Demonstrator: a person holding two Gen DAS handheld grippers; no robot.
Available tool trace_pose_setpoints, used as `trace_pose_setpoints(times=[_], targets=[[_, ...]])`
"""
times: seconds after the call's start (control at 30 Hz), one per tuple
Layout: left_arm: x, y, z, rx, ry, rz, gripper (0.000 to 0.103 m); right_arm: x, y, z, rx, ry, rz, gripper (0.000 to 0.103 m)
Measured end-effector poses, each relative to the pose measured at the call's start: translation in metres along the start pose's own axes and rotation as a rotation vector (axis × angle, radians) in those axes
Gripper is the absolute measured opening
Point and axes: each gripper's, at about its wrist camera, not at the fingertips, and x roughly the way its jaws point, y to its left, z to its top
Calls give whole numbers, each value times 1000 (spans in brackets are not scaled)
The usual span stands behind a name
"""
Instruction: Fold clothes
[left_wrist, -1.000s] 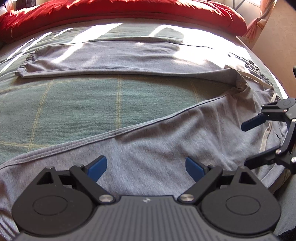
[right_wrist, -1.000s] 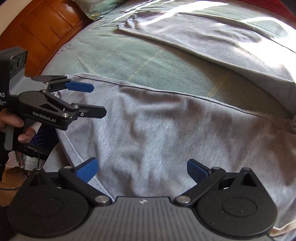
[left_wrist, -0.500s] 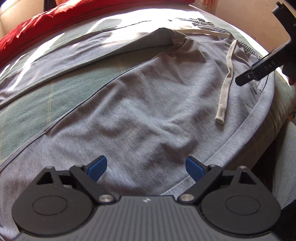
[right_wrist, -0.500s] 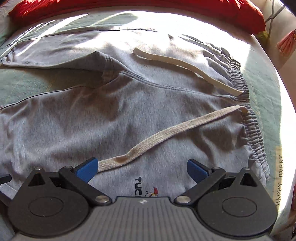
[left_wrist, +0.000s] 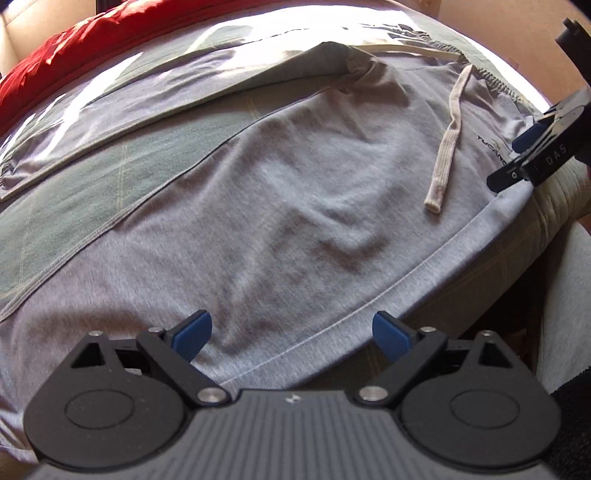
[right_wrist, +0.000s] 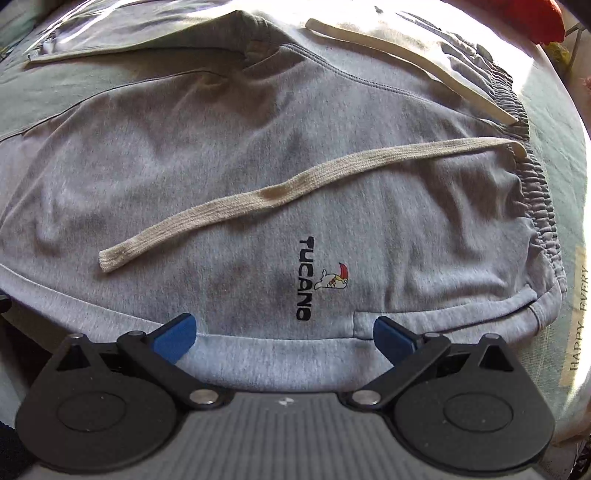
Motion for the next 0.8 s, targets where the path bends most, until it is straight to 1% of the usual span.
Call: trace_pose_setpoints(times=[0.03,0.1,0.17,0.2,0.23,0.27,0.3,0.37,0.43,0.47,0.53,0.6,0.67,0.73,0.8], targets=[[2,2,6,-7,-8,18,94,-1,9,3,-6,-11,22,103],[14,6,8,-17,9,46,94,6,34,8,-59,-9,53,103],[27,10,-2,-49,64,68,94,21,55,9,-129,11,24,103],[29,12,-10,-67,70,64,94,28,64,8,-161,26,-12,103],[30,13,-19,-85,77,60,94,32,70,4,-181,14,-39,103],[29,15,-29,-111,83,43,94,31,70,1,-176,5,-42,103],[25,15,-35,-115,90,32,95,29,70,-2,-168,-3,-41,103],[19,15,-43,-92,106,24,95,27,65,-3,-141,40,-17,103],[12,16,-41,-78,101,17,95,23,64,0,-138,72,-12,103],[7,20,-36,-84,80,17,95,20,64,4,-135,82,-10,103],[-1,29,-24,-107,28,29,95,12,63,15,-85,58,-13,103],[-2,36,-11,-123,7,57,95,5,62,30,-1,23,-8,103],[4,45,-1,-146,2,66,95,7,62,43,112,32,26,103],[14,52,4,-175,23,67,95,11,62,54,216,51,55,103],[20,53,-2,-194,44,76,95,14,60,55,279,59,39,103]])
